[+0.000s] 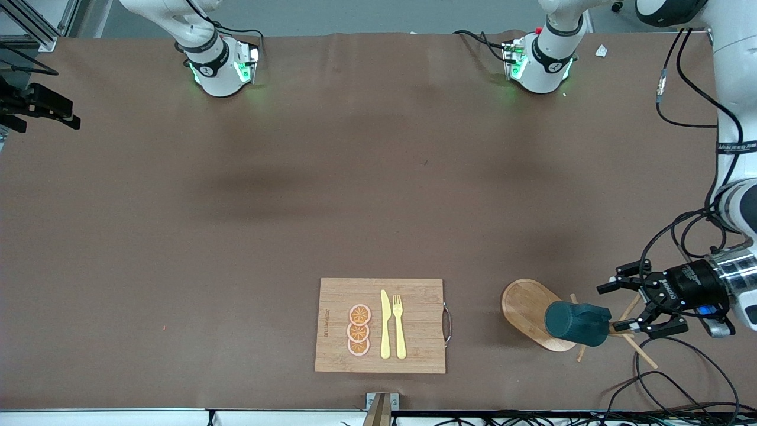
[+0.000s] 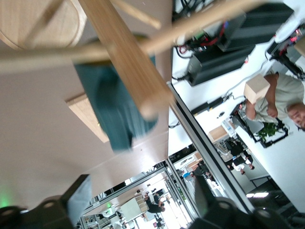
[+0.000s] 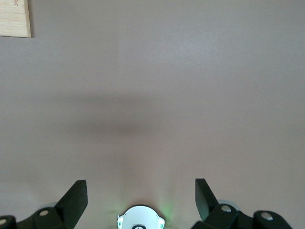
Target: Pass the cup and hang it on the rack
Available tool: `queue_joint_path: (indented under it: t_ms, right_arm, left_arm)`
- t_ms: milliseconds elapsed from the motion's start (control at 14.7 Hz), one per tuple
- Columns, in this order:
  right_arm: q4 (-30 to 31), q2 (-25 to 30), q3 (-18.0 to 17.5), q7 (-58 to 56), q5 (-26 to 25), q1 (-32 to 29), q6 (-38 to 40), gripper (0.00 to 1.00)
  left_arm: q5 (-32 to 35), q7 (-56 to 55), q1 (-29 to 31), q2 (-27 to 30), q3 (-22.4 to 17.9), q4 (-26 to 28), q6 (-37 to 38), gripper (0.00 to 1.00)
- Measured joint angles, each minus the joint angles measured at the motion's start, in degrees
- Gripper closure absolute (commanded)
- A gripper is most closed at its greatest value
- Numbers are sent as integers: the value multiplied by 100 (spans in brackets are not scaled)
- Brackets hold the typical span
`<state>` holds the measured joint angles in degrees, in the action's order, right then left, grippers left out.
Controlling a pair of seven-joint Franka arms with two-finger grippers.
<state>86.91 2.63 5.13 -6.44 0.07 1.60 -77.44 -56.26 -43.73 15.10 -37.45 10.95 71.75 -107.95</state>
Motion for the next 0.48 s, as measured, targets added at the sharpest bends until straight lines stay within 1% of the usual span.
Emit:
queue_joint_path:
  t_ms: [68, 136, 340, 476]
  right_arm:
    - [0, 0, 0, 1, 0, 0, 0, 0]
    - [-1, 0, 1, 2, 0, 0, 0, 0]
    - [-2, 0, 2, 4, 0, 0, 0, 0]
    - [-2, 0, 2, 5, 0, 0, 0, 0]
  left_arm:
    - [111, -9, -16, 146, 14, -3, 53, 0]
    - [376, -76, -52, 310, 47, -5, 126, 0]
    - [1359, -384, -324, 763, 227, 0, 240, 0]
    - [2098, -487, -597, 956, 386, 9, 241, 0]
